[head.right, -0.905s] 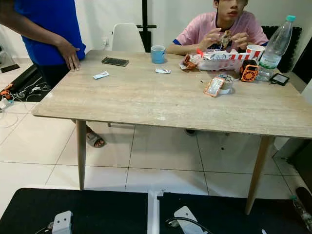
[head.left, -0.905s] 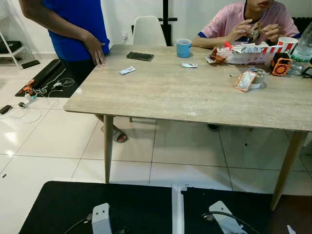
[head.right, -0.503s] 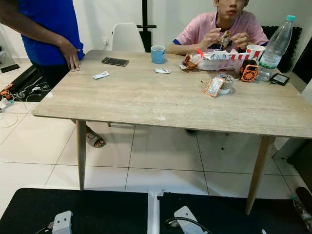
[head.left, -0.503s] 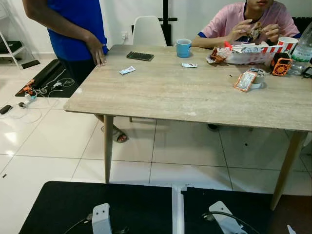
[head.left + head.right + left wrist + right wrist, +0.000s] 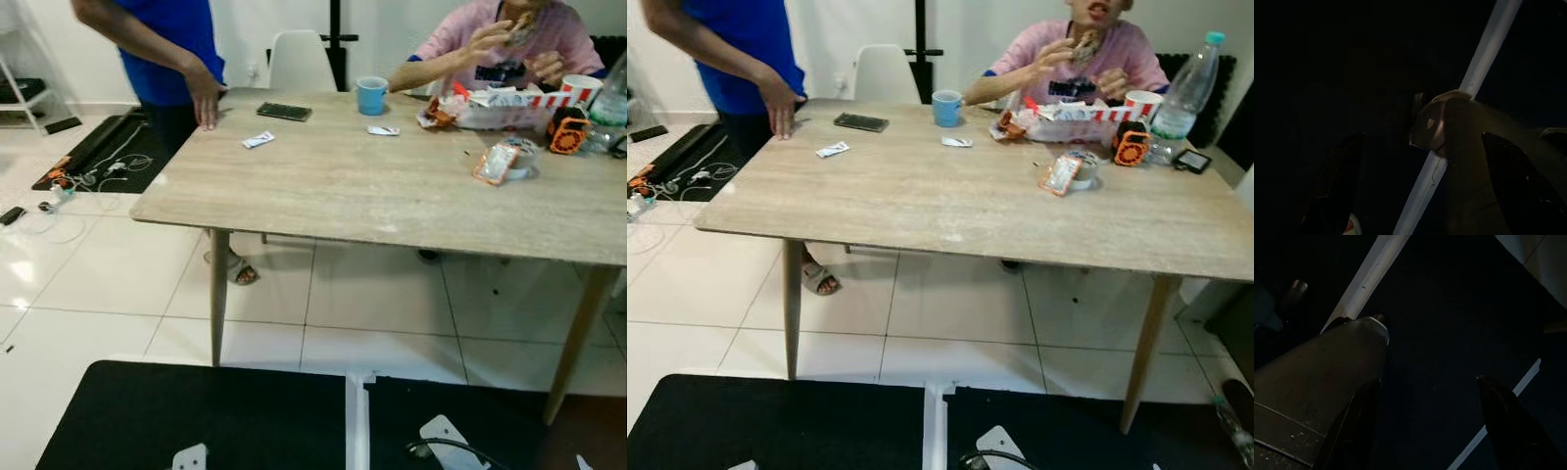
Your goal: Restocking fridge
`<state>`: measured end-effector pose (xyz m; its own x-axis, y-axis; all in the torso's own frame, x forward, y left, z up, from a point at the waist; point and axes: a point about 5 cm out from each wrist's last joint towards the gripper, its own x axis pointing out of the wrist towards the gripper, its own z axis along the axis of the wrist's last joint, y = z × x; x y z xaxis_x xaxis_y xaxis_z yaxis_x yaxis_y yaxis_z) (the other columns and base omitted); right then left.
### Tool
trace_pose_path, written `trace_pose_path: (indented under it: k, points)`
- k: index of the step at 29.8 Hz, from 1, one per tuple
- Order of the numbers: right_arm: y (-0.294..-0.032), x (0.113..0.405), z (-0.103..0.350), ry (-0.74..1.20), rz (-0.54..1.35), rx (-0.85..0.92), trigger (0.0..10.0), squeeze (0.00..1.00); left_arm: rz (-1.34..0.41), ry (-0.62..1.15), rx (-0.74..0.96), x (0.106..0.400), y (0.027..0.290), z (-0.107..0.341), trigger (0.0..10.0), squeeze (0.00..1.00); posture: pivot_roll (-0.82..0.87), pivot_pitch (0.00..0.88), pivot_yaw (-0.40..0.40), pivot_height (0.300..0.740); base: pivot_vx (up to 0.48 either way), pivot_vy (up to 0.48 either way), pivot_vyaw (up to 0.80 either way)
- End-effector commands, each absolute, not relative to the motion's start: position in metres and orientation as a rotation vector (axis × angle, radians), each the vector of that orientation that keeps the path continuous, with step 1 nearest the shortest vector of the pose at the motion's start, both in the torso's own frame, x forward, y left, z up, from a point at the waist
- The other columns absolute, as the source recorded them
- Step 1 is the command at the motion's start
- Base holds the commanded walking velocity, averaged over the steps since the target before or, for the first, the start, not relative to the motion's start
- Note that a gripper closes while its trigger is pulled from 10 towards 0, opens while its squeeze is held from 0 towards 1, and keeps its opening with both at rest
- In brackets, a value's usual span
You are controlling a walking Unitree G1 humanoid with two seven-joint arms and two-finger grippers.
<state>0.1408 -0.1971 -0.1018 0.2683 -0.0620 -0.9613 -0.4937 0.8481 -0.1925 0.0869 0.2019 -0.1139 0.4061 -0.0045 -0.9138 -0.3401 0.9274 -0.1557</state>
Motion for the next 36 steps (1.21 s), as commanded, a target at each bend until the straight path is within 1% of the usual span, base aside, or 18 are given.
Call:
trace_pose_path:
  k: [1, 3, 7, 14, 22, 24, 27, 30, 34, 35, 36]
  points:
    - [-0.193, 0.13, -0.106, 1.302, 0.327, -0.502, 10.0, 0.0, 0.241, 1.129, -0.332, 0.084, 0.212, -0.113, 10.0, 0.0, 0.07, 0.038, 0.024, 0.74, 0.0, 0.0, 0.0]
    - [-0.191, 0.124, -0.108, 1.312, 0.332, -0.498, 10.0, 0.0, 0.249, 1.133, -0.326, 0.078, 0.218, -0.113, 10.0, 0.0, 0.07, 0.048, 0.032, 0.74, 0.0, 0.0, 0.0]
    - [-0.19, 0.12, -0.11, 1.318, 0.337, -0.498, 10.0, 0.0, 0.252, 1.129, -0.326, 0.079, 0.219, -0.112, 10.0, 0.0, 0.07, 0.053, 0.035, 0.74, 0.0, 0.0, 0.0]
    - [-0.187, 0.111, -0.112, 1.333, 0.346, -0.499, 10.0, 0.0, 0.246, 1.104, -0.326, 0.084, 0.221, -0.11, 10.0, 0.0, 0.06, 0.054, 0.037, 0.74, 0.0, 0.0, 0.0]
    - [-0.186, 0.1, -0.115, 1.344, 0.336, -0.493, 10.0, 0.0, 0.22, 1.092, -0.317, 0.093, 0.219, -0.109, 10.0, 0.0, 0.04, 0.034, 0.043, 0.74, 0.0, 0.0, 0.0]
    - [-0.186, 0.098, -0.116, 1.343, 0.33, -0.491, 10.0, 0.0, 0.209, 1.083, -0.312, 0.1, 0.217, -0.108, 10.0, 0.0, 0.03, 0.002, 0.04, 0.74, 0.0, 0.0, 0.0]
    - [-0.187, 0.098, -0.116, 1.34, 0.327, -0.493, 10.0, 0.0, 0.201, 1.064, -0.31, 0.11, 0.217, -0.105, 10.0, 0.0, 0.03, 0.0, 0.035, 0.74, 0.0, 0.0, 0.0]
    - [-0.188, 0.101, -0.115, 1.325, 0.321, -0.495, 10.0, 0.0, 0.191, 1.024, -0.313, 0.127, 0.215, -0.101, 10.0, 0.0, 0.03, 0.0, 0.029, 0.74, 0.0, 0.0, 0.0]
    - [-0.188, 0.101, -0.115, 1.325, 0.32, -0.496, 10.0, 0.0, 0.191, 1.024, -0.313, 0.127, 0.215, -0.101, 10.0, 0.0, 0.03, 0.0, 0.029, 0.74, 0.0, 0.0, 0.0]
    - [-0.189, 0.106, -0.114, 1.313, 0.32, -0.503, 10.0, 0.0, 0.183, 1.0, -0.319, 0.138, 0.212, -0.098, 10.0, 0.0, 0.03, 0.0, 0.012, 0.74, 0.0, 0.0, 0.0]
    - [-0.189, 0.108, -0.113, 1.307, 0.321, -0.505, 10.0, 0.0, 0.18, 0.992, -0.322, 0.142, 0.211, -0.097, 10.0, 0.0, 0.03, 0.0, 0.009, 0.74, 0.0, 0.0, 0.0]
